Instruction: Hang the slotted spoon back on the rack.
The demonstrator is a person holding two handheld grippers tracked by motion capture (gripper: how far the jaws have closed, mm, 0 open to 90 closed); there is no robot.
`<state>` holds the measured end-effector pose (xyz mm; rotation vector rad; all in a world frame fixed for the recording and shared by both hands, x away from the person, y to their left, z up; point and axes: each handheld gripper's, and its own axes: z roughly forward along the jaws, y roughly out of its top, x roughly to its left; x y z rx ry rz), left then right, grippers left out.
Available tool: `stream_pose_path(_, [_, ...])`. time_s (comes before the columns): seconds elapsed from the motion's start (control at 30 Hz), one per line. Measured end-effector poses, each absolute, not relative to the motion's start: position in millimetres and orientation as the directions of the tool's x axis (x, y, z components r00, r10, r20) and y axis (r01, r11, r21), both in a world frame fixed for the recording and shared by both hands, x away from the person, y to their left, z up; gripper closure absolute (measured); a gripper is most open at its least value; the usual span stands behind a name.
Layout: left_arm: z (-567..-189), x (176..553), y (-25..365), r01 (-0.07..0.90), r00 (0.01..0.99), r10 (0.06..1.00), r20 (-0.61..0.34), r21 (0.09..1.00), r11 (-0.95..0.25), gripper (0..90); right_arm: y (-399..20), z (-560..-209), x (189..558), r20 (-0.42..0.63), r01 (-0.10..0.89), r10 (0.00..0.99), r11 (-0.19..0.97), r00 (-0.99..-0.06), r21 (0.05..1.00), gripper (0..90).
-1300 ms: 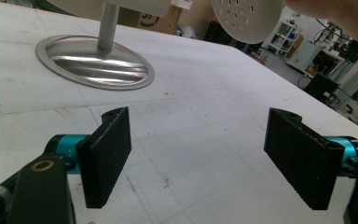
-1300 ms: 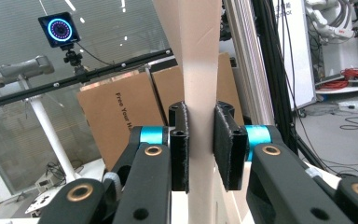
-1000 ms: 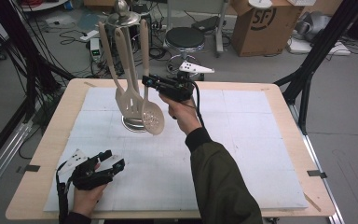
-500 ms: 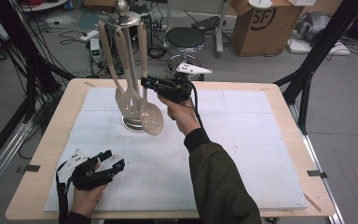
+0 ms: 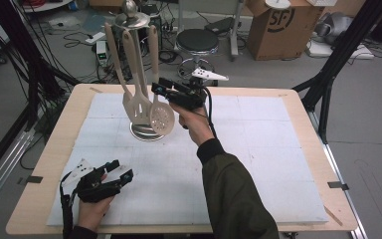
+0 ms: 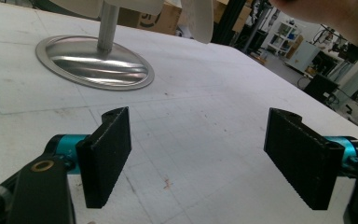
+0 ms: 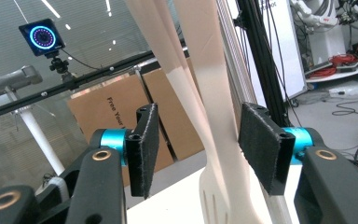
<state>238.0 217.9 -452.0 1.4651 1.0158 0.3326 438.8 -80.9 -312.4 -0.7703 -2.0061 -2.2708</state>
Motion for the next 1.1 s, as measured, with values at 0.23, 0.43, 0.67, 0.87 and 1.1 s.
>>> stream_pose_path(0.23, [-452, 240, 218, 0.386, 0.568, 0.736, -0.369, 0.909, 0.158, 23.6, -88, -313, 431, 0.372, 0.329, 0.33, -0.182, -0.867, 0.927, 42.3])
stream_pose_path(0.43, [-452, 241, 217, 0.386, 0.572, 0.735, -0.365, 0.91, 0.152, 23.7, -95, -311, 424, 0.364, 0.317, 0.345, -0.184, -0.865, 0.93, 38.8])
stream_pose_path(0.67, [-451, 246, 211, 0.391, 0.579, 0.731, -0.361, 0.91, 0.14, 23.6, -104, -312, 414, 0.355, 0.3, 0.366, -0.2, -0.86, 0.933, 38.1])
stream_pose_path(0.87, [-451, 250, 208, 0.39, 0.584, 0.725, -0.364, 0.91, 0.143, 23.6, -116, -318, 407, 0.358, 0.302, 0.361, -0.204, -0.861, 0.931, 37.0])
stream_pose_path(1.1, [-451, 254, 206, 0.388, 0.589, 0.722, -0.363, 0.911, 0.141, 23.7, -125, -327, 398, 0.354, 0.3, 0.365, -0.195, -0.861, 0.934, 36.9])
